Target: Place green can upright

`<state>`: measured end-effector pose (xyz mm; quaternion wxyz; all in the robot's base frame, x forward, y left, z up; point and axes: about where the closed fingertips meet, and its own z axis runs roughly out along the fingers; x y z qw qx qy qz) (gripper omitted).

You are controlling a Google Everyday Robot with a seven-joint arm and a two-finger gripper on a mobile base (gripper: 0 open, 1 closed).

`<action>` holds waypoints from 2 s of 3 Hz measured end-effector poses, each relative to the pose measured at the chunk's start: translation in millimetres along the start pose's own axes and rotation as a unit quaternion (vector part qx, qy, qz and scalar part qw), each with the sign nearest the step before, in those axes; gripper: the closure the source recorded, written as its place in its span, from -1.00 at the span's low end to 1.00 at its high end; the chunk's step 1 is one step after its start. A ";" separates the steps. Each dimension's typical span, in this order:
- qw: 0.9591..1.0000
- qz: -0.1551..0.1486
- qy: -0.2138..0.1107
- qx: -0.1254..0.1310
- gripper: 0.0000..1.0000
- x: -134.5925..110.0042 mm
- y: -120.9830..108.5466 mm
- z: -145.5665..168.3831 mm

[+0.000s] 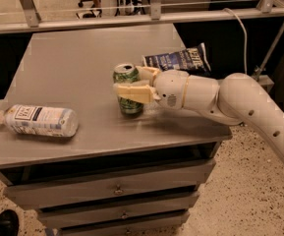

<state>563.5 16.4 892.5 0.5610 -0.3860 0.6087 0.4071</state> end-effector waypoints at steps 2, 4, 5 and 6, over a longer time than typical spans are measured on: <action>1.000 0.001 0.007 0.023 -1.00 3.1 -5.0 -30.0; 0.998 -0.024 0.048 0.011 -1.00 -20.5 -13.5 -57.2; 0.995 -0.054 0.078 -0.012 -1.00 -65.7 -31.9 -94.8; 0.995 -0.058 0.076 -0.021 -1.00 -70.0 -26.4 -99.5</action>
Offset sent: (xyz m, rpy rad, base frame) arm -0.0093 -0.0525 -0.0013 -0.0282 0.0055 -0.0789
